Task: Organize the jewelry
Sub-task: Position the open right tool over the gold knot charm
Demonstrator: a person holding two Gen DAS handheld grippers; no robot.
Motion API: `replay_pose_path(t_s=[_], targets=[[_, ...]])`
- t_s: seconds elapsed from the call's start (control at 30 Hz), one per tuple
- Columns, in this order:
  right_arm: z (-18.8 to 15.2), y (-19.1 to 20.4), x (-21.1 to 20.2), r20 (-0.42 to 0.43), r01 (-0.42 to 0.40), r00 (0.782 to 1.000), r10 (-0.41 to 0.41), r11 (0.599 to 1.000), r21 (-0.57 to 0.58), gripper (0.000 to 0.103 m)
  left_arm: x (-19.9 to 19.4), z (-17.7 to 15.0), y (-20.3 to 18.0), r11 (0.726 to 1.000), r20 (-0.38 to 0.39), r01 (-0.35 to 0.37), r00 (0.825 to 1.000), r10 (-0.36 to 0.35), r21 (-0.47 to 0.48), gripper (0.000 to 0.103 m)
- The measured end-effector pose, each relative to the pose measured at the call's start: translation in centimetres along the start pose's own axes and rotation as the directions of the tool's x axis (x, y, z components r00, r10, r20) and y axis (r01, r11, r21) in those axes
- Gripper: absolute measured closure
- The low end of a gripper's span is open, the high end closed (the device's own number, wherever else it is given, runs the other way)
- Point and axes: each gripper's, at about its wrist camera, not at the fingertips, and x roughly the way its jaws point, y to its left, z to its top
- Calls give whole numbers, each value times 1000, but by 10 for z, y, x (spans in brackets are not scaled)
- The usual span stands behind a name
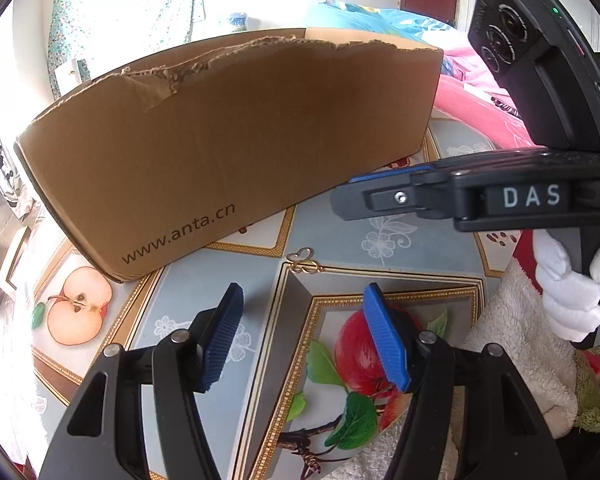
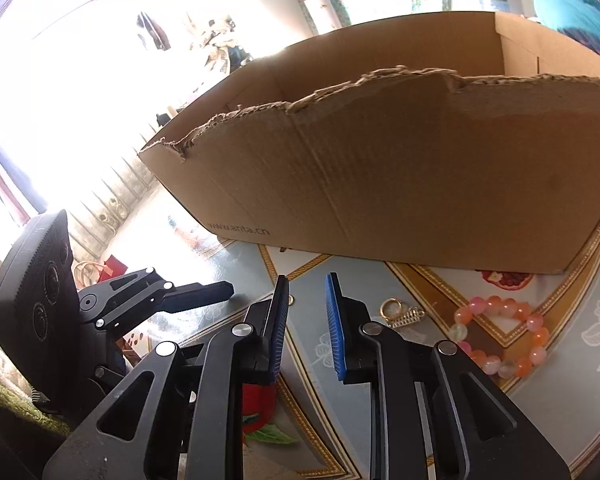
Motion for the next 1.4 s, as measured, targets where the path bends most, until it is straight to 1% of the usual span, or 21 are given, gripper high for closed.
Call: replay_pose_path(t_s=[0.13,0.23,0.3,0.43,0.5,0.63,0.8,1.03,1.13,1.2,1.33,1.4], targets=[[-7,-8,-15,13,19,1000,-20,999,39,83,4,4,-1,1000,8,3,1000,-3,22,42],[-9,-5,-21,22,24,999,-25,998,51,83,8,8,-1,998,14,-4,1000,3,56,50],[-12,-10,-29,28,22,999,-24,998,53,83,11,12,1,997,16,5,1000,-6,73,61],[-12,-13,-32,39,21,999,-22,999,40,83,18,22,6,995,13,22,1000,-23,100,71],[-12,-11,-31,40,20,999,-21,999,34,83,22,25,8,993,7,53,999,-54,101,77],[-16,-11,-31,41,21,999,-22,999,30,83,22,25,7,990,0,64,998,-64,128,83],[-17,-13,-31,38,21,999,-22,999,37,83,20,23,2,990,-4,52,999,-52,133,92],[-15,-7,-23,41,33,999,-34,999,28,83,19,22,5,997,3,41,999,-42,72,94],[-16,-5,-21,42,37,998,-38,999,27,83,17,21,7,999,7,34,999,-34,29,98],[-17,-3,-19,42,38,998,-40,999,26,83,17,20,10,999,5,31,999,-31,-7,101],[-18,2,-18,43,42,998,-42,999,14,83,14,19,21,992,-11,63,998,-65,-107,101],[-18,5,-16,38,41,998,-41,999,4,83,10,18,28,986,1,73,997,-73,-149,101]])
